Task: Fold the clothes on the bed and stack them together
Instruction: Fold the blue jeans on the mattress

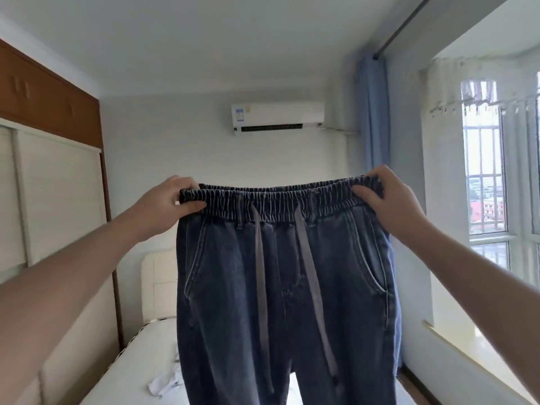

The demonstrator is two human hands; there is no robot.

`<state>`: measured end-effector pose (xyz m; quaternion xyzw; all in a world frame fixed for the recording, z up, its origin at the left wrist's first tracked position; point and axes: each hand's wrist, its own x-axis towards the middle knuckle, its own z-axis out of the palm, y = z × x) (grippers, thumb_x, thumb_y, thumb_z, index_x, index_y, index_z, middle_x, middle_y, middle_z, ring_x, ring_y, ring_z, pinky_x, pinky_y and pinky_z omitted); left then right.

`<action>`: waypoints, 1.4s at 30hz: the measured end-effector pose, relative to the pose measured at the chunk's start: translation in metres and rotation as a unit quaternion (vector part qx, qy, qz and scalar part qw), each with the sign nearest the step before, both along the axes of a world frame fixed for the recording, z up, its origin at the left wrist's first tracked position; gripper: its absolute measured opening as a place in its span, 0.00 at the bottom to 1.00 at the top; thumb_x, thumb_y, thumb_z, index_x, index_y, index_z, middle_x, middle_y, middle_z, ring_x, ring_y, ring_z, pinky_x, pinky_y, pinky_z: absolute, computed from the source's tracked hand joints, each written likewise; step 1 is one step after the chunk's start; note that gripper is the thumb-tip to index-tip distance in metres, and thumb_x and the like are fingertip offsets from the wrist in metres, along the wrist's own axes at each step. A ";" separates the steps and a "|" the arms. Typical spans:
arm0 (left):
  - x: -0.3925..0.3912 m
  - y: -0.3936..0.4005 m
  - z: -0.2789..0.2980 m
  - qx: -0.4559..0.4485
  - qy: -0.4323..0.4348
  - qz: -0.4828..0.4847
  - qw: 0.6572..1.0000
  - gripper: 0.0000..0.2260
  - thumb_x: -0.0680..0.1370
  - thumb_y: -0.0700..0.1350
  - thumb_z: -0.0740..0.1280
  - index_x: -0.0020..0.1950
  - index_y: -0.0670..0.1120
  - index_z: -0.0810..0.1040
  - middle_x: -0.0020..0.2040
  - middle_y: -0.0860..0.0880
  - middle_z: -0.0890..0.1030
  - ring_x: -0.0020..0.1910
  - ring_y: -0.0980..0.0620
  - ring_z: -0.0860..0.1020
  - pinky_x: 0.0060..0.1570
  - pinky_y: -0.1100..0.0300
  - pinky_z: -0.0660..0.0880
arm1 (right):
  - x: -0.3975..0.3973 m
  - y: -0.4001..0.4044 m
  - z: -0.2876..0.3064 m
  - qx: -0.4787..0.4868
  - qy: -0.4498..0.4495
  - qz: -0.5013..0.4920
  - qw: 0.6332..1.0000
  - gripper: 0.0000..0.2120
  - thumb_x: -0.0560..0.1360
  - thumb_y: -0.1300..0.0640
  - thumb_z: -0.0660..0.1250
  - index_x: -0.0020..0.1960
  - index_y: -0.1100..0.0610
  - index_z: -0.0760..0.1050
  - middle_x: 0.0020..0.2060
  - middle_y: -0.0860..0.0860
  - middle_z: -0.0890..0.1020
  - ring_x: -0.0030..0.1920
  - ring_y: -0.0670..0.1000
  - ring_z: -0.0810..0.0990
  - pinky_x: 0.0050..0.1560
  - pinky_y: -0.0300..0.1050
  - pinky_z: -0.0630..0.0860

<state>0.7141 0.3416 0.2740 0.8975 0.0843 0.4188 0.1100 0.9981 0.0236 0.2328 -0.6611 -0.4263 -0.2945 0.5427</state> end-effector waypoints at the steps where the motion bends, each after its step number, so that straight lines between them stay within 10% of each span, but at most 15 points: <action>1: -0.007 -0.002 0.008 -0.027 -0.014 -0.026 0.999 0.06 0.74 0.53 0.72 0.47 0.56 0.77 0.40 0.58 0.79 0.31 0.59 0.72 0.33 0.71 0.66 | -0.002 -0.005 0.009 0.013 -0.012 -0.006 1.000 0.11 0.74 0.42 0.69 0.47 0.44 0.69 0.33 0.43 0.79 0.30 0.42 0.75 0.27 0.28 0.69; 5: -0.014 -0.006 0.024 -0.090 -0.046 -0.102 0.990 0.13 0.70 0.55 0.73 0.49 0.50 0.79 0.42 0.40 0.81 0.38 0.41 0.76 0.44 0.49 0.72 | -0.009 -0.010 0.025 0.021 -0.026 -0.024 0.999 0.12 0.73 0.39 0.69 0.49 0.41 0.68 0.34 0.45 0.80 0.30 0.48 0.77 0.29 0.38 0.70; 10: 0.001 -0.002 0.007 -0.124 -0.025 -0.127 0.984 0.16 0.72 0.60 0.70 0.48 0.50 0.75 0.38 0.46 0.78 0.38 0.51 0.77 0.42 0.49 0.74 | -0.001 -0.001 0.012 -0.006 -0.009 -0.012 1.000 0.13 0.76 0.45 0.68 0.54 0.41 0.66 0.34 0.49 0.78 0.28 0.52 0.74 0.29 0.44 0.71; 13: 0.010 0.004 -0.006 -0.143 -0.017 -0.114 0.983 0.19 0.72 0.64 0.70 0.48 0.50 0.74 0.37 0.50 0.79 0.37 0.52 0.77 0.41 0.50 0.73 | 0.005 0.004 0.005 -0.065 0.038 -0.019 0.997 0.19 0.76 0.46 0.69 0.65 0.45 0.69 0.47 0.51 0.80 0.41 0.55 0.80 0.46 0.50 0.78; 17: 0.018 0.008 -0.016 -0.159 -0.014 -0.103 0.982 0.12 0.76 0.58 0.70 0.47 0.51 0.74 0.37 0.51 0.80 0.37 0.52 0.79 0.41 0.53 0.74 | 0.008 0.009 -0.002 -0.097 0.144 0.024 0.984 0.17 0.76 0.46 0.69 0.45 0.61 0.78 0.40 0.61 0.84 0.42 0.64 0.83 0.45 0.57 0.79; 22: 0.022 0.006 -0.024 -0.211 -0.032 -0.138 0.967 0.09 0.78 0.55 0.68 0.49 0.50 0.73 0.39 0.48 0.82 0.37 0.49 0.80 0.35 0.58 0.76 | 0.008 0.014 -0.011 -0.065 0.252 0.159 0.952 0.17 0.79 0.49 0.65 0.51 0.65 0.77 0.47 0.63 0.84 0.46 0.63 0.83 0.57 0.65 0.78; 33: 0.057 -0.033 -0.059 -0.409 -0.196 -0.202 0.868 0.10 0.79 0.39 0.68 0.41 0.51 0.73 0.35 0.48 0.81 0.33 0.50 0.80 0.30 0.58 0.77 | -0.029 0.066 -0.028 0.178 0.489 0.317 0.793 0.13 0.80 0.52 0.66 0.47 0.62 0.79 0.34 0.57 0.85 0.32 0.54 0.85 0.29 0.47 0.80; 38: 0.082 -0.065 -0.074 -0.334 -0.221 -0.172 0.900 0.09 0.76 0.45 0.70 0.41 0.54 0.71 0.36 0.46 0.79 0.36 0.48 0.77 0.39 0.48 0.76 | -0.065 0.102 -0.038 0.139 0.361 0.262 0.884 0.18 0.80 0.43 0.62 0.52 0.58 0.77 0.45 0.59 0.85 0.47 0.61 0.84 0.50 0.62 0.81; 42: 0.092 -0.075 -0.082 -0.260 -0.215 -0.097 0.936 0.09 0.77 0.48 0.69 0.42 0.53 0.69 0.41 0.38 0.79 0.34 0.47 0.76 0.38 0.40 0.77 | -0.082 0.111 -0.044 0.088 0.215 0.131 0.964 0.13 0.79 0.41 0.60 0.47 0.51 0.71 0.40 0.53 0.81 0.43 0.56 0.80 0.47 0.54 0.76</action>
